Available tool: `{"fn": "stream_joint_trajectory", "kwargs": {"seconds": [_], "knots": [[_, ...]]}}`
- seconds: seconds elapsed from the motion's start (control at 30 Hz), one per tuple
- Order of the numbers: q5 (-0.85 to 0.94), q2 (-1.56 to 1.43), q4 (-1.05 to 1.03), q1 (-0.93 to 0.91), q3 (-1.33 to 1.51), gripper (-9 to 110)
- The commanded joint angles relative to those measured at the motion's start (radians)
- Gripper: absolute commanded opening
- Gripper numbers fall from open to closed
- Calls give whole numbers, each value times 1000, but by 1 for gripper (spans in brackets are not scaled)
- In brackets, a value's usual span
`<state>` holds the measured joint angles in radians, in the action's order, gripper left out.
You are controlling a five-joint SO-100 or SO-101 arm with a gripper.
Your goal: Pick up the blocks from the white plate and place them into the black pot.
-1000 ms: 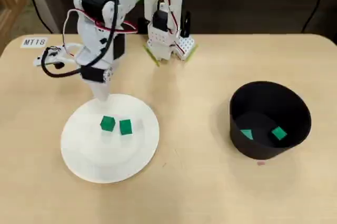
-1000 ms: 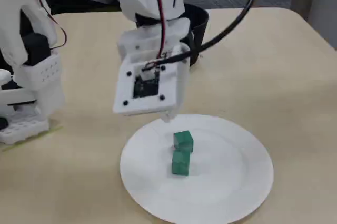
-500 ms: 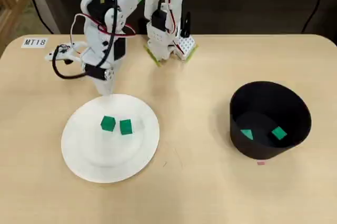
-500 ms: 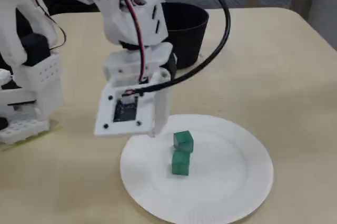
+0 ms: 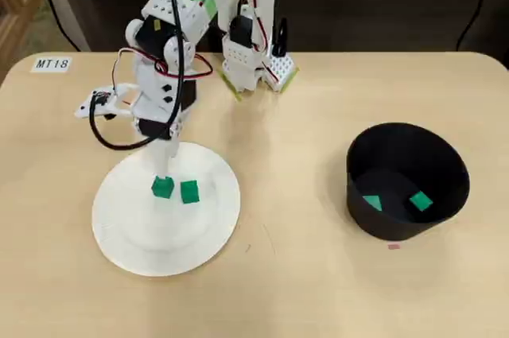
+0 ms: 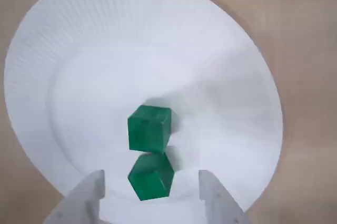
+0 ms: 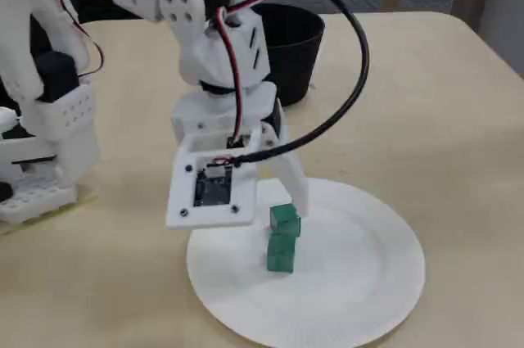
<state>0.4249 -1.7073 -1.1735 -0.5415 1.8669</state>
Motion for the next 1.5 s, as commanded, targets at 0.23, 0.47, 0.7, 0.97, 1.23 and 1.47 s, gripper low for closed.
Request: {"fn": "stream_joint_trajectory", "kwargs": {"seconds": [0.23,0.47,0.7,0.97,1.23,1.47], "knots": [[-28,46,-2,-9,-54,32],[-69,87,49,-14,-55,31],[-80,144,78,-18,-72,29],[-133,156,118,-20,-86,6],[-156,150,110,6,-91,-2],[-204,-3,109,29,-103,-2]]}}
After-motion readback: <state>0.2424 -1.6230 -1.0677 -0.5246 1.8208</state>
